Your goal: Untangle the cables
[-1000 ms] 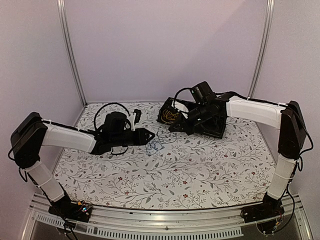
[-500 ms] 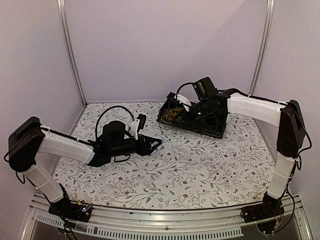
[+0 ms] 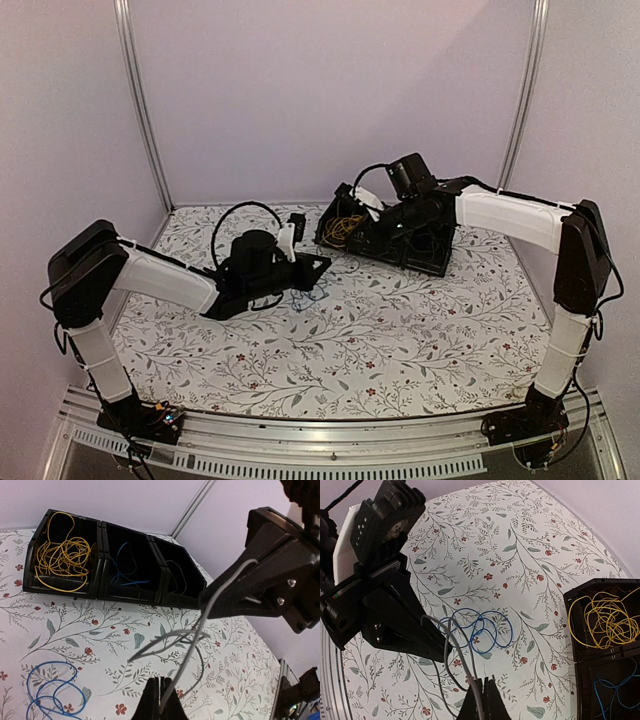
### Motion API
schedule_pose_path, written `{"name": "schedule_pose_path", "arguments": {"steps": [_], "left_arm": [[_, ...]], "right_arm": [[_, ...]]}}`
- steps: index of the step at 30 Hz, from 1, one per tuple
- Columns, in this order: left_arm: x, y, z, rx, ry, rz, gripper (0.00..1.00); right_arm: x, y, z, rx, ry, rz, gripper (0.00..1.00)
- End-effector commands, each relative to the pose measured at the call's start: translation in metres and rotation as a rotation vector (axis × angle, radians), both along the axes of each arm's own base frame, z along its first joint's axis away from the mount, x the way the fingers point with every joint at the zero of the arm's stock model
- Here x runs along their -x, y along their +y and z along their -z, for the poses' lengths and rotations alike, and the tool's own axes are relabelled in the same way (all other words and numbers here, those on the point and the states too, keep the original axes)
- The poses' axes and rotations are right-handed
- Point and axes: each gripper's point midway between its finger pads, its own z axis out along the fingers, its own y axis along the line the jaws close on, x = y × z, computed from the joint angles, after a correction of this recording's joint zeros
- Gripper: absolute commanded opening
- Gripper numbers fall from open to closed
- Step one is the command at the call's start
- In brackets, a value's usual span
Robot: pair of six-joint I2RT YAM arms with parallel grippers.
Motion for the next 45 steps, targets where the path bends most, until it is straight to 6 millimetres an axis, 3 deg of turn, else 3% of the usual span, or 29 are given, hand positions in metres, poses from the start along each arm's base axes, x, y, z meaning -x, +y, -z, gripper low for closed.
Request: {"name": "schedule_pose_path", "arguments": {"steps": [1, 5, 9, 11, 14, 17, 21, 26, 30, 34, 40, 42, 45], "left_arm": [[-0.007, 0.014, 0.011, -0.011, 0.027, -0.052, 0.00], [-0.016, 0.052, 0.020, -0.054, 0.043, -0.177, 0.00], [-0.027, 0.087, 0.008, -0.033, 0.028, -0.276, 0.00], [-0.028, 0.089, -0.004, -0.014, 0.002, -0.264, 0.00], [-0.024, 0.071, -0.028, 0.010, -0.059, -0.163, 0.00], [-0.015, 0.040, -0.051, 0.037, -0.084, 0.008, 0.00], [-0.004, 0.013, -0.057, 0.002, -0.064, 0.143, 0.00], [0.009, 0.009, -0.045, -0.067, -0.041, 0.180, 0.00], [0.016, 0.012, -0.035, -0.082, -0.015, 0.191, 0.00], [0.023, 0.006, -0.036, -0.071, -0.005, 0.228, 0.00], [0.028, -0.010, -0.047, -0.048, -0.018, 0.280, 0.00], [0.031, -0.017, -0.052, -0.033, -0.025, 0.309, 0.00], [0.034, -0.026, -0.062, -0.012, -0.043, 0.342, 0.00]], "right_arm": [[-0.026, -0.033, -0.018, 0.004, -0.058, 0.116, 0.00], [-0.066, -0.086, -0.007, 0.054, -0.083, 0.285, 0.00], [-0.101, -0.143, 0.008, 0.121, -0.092, 0.448, 0.00], [-0.108, -0.161, 0.014, 0.138, -0.084, 0.490, 0.00], [-0.108, -0.172, 0.017, 0.115, -0.058, 0.499, 0.03], [-0.100, -0.167, 0.020, 0.090, -0.036, 0.457, 0.16], [-0.095, -0.166, 0.028, 0.092, -0.016, 0.435, 0.15], [-0.091, -0.172, 0.035, 0.123, -0.026, 0.439, 0.04], [-0.074, -0.160, 0.031, 0.068, 0.001, 0.358, 0.06], [-0.038, -0.135, 0.019, -0.062, 0.036, 0.173, 0.22], [0.019, -0.098, -0.005, -0.186, 0.058, -0.076, 0.61], [0.032, -0.084, -0.009, -0.175, 0.029, -0.125, 0.68], [0.043, -0.067, -0.007, -0.158, 0.030, -0.184, 0.71]]}}
